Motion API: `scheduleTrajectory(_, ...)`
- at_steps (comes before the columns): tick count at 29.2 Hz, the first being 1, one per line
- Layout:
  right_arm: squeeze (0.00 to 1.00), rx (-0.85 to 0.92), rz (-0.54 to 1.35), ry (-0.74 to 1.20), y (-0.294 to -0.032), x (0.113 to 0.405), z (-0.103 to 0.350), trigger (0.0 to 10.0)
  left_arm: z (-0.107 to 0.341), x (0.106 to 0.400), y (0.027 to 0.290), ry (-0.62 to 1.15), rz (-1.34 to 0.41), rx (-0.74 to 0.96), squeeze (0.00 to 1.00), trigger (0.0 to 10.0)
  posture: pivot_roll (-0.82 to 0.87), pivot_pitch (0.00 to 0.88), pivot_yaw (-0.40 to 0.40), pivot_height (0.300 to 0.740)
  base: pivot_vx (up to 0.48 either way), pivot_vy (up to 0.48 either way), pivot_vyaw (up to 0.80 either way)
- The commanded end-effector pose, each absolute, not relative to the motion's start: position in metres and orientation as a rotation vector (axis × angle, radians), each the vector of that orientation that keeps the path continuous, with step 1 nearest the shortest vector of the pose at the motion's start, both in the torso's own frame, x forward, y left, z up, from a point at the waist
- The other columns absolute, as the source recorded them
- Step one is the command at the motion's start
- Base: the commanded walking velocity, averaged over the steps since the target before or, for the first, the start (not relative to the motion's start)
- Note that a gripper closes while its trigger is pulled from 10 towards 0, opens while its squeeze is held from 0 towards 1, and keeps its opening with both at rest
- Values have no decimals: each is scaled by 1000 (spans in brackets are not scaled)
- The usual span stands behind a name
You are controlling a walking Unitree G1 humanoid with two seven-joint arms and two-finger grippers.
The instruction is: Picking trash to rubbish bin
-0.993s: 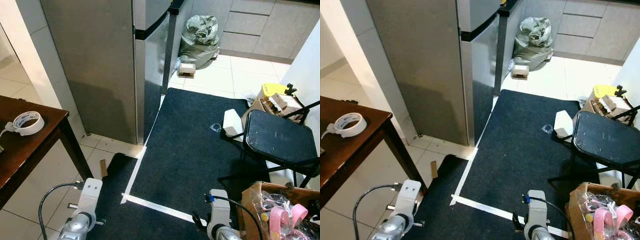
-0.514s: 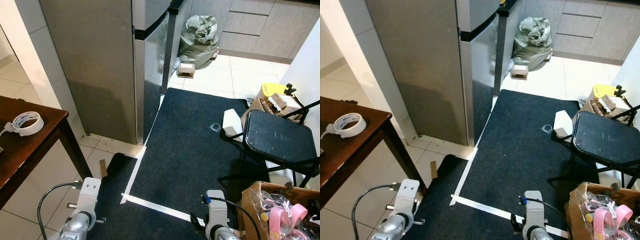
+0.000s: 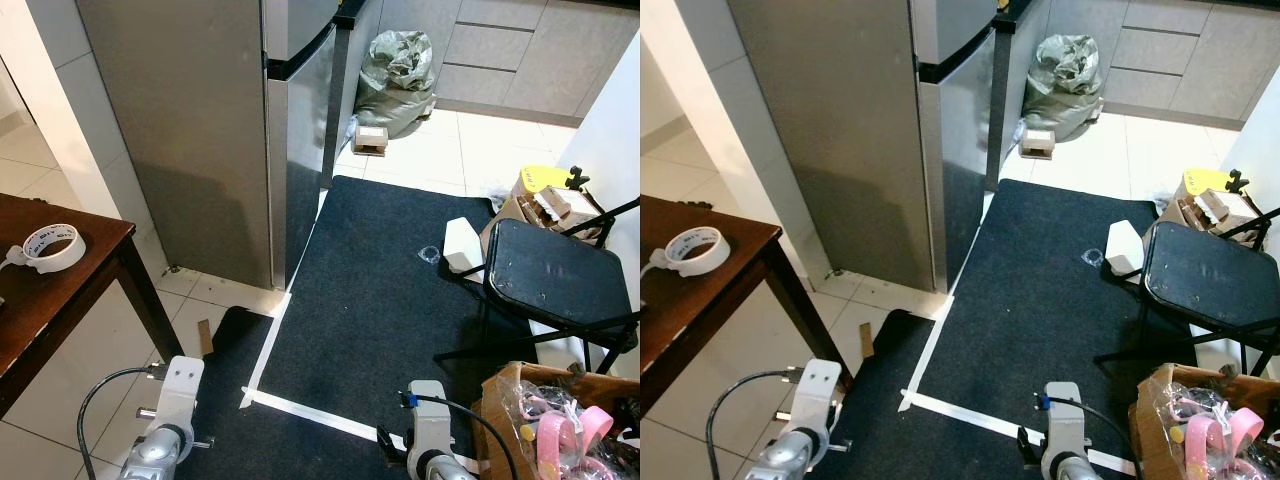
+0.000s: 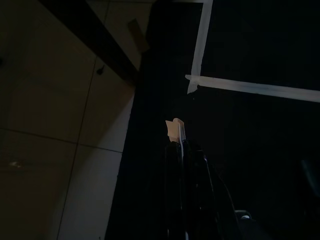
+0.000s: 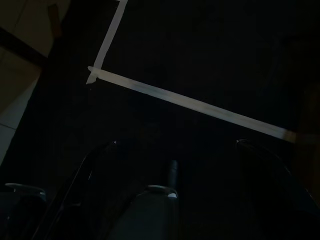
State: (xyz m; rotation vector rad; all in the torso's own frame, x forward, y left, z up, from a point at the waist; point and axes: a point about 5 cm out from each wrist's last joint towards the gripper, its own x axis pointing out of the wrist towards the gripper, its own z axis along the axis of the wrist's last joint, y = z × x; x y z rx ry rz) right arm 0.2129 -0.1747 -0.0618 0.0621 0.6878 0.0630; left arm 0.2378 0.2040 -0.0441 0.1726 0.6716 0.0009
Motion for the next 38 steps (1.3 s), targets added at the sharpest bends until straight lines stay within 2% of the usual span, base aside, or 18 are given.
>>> scheduleTrajectory(1,0,58,79,679,-173,213,-61,10000,-46,236,200,674,-6,160,0,10000,26,67,-22,740,0,0,800)
scheduleTrajectory(38,0,54,83,671,-173,224,-56,10000,-45,239,193,679,-51,178,0,10000,48,130,-11,740,0,0,800)
